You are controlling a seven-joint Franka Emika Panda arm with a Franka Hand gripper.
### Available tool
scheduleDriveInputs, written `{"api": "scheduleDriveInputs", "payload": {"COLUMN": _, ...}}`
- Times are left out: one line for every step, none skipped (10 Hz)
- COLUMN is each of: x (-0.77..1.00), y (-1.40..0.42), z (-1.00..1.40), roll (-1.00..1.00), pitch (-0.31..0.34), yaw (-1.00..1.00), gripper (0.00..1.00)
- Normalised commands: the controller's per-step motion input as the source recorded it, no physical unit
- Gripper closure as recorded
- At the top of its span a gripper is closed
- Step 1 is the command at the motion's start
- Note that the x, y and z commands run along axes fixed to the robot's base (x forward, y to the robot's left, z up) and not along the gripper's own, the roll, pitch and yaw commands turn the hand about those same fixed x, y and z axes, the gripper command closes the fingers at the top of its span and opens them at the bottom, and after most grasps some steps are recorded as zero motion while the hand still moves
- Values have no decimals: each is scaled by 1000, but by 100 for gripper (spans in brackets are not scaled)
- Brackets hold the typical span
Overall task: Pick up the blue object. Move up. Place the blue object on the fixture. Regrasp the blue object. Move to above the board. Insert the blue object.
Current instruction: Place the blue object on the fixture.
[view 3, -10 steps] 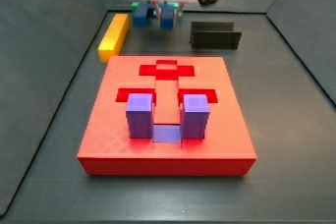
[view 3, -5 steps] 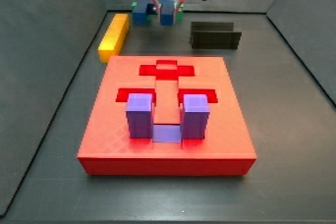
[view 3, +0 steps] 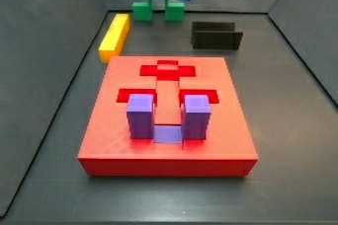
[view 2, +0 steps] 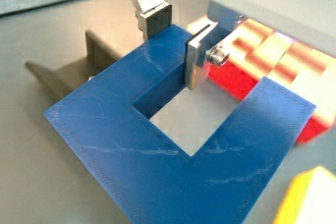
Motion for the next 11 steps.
{"api": "scheduleDriveInputs", "payload": {"x": 551, "y": 37, "z": 349, "roll": -974, "pitch": 211, "yaw": 0, "gripper": 100}}
{"api": "scheduleDriveInputs", "payload": {"x": 511, "y": 66, "z": 291, "roll": -1000, "pitch": 71, "yaw": 0, "gripper": 100}}
{"api": "scheduleDriveInputs", "payload": {"x": 446, "y": 117, "z": 89, "roll": -1000, "pitch": -97, "yaw": 0, "gripper": 100}}
{"api": "scheduleDriveInputs", "payload": {"x": 437, "y": 120, "z": 0, "roll": -1000, "pitch": -351, "yaw": -20, "gripper": 100}}
{"api": "scheduleDriveInputs", "payload": {"x": 483, "y": 146, "z": 0, "roll": -1000, "pitch": -460, "yaw": -43, "gripper": 100}}
{"api": "scheduleDriveInputs", "payload": {"x": 466, "y": 26, "z": -143, "roll": -834, "pitch": -526, "yaw": 0, "gripper": 100}}
{"api": "scheduleDriveInputs", "payload": {"x": 571, "y": 0, "z": -177, "roll": -660, "pitch": -440, "yaw": 0, "gripper": 100}}
{"api": "scheduleDriveInputs", "payload": {"x": 626, "y": -134, "z": -143, "roll": -246, "pitch": -129, "yaw": 63, "gripper": 100}}
{"api": "scheduleDriveInputs", "payload": {"x": 526, "y": -234, "z": -186, "roll": 0, "pitch": 0, "yaw": 226, "gripper": 100}}
{"api": "scheduleDriveInputs", "payload": {"x": 466, "y": -266, "z": -254, "roll": 126, "pitch": 326, "yaw": 154, "gripper": 100}}
{"api": "scheduleDriveInputs", "payload": {"x": 560, "y": -263, "z": -297, "roll": 151, "pitch": 451, "yaw": 151, "gripper": 100}}
